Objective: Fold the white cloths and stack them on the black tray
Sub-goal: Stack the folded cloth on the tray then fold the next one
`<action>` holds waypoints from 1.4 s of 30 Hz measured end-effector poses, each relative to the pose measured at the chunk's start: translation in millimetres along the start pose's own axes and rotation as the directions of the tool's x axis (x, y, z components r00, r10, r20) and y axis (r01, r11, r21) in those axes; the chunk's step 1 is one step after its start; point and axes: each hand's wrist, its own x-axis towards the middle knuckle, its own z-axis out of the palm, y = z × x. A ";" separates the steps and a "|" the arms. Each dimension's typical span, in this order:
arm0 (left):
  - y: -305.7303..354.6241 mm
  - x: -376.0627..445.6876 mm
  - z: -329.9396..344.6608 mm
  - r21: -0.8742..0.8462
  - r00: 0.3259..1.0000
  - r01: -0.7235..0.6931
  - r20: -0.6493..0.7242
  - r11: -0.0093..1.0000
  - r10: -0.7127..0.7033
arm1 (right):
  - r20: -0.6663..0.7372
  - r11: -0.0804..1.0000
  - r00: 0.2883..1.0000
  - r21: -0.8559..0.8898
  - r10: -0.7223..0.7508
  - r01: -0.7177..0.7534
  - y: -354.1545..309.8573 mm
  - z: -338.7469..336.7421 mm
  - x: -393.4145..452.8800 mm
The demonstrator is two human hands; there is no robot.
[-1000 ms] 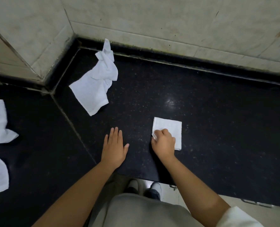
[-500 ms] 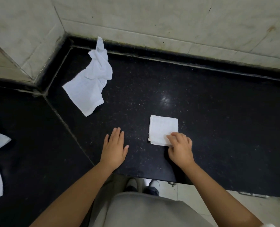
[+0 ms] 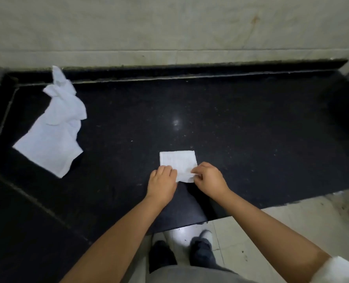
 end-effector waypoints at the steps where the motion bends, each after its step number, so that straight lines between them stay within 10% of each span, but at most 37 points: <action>1: 5.7 4.9 2.3 0.016 0.998 -0.046 -0.043 0.999 0.047 | -0.021 0.998 0.999 0.024 0.050 -0.050 5.3 -8.1 -5.2; 9: 147.6 43.0 -20.8 -0.098 0.943 -0.324 0.048 0.941 0.329 | -0.008 0.772 0.906 0.528 0.423 -0.355 116.4 -104.8 -64.1; 16: 339.5 115.6 -53.3 0.014 0.805 -0.593 -0.003 0.805 0.593 | -0.086 0.632 0.878 0.727 0.470 -0.267 275.3 -224.3 -162.3; 31: 672.3 252.6 -119.6 -0.140 0.397 -0.902 0.103 0.408 0.912 | -0.361 0.918 0.845 0.205 0.395 -0.341 516.0 -397.0 -278.3; 42: 810.8 433.7 -192.4 -0.108 0.409 -0.905 0.045 0.411 0.911 | -0.330 0.964 0.929 -0.142 0.167 -0.223 655.1 -601.8 -191.8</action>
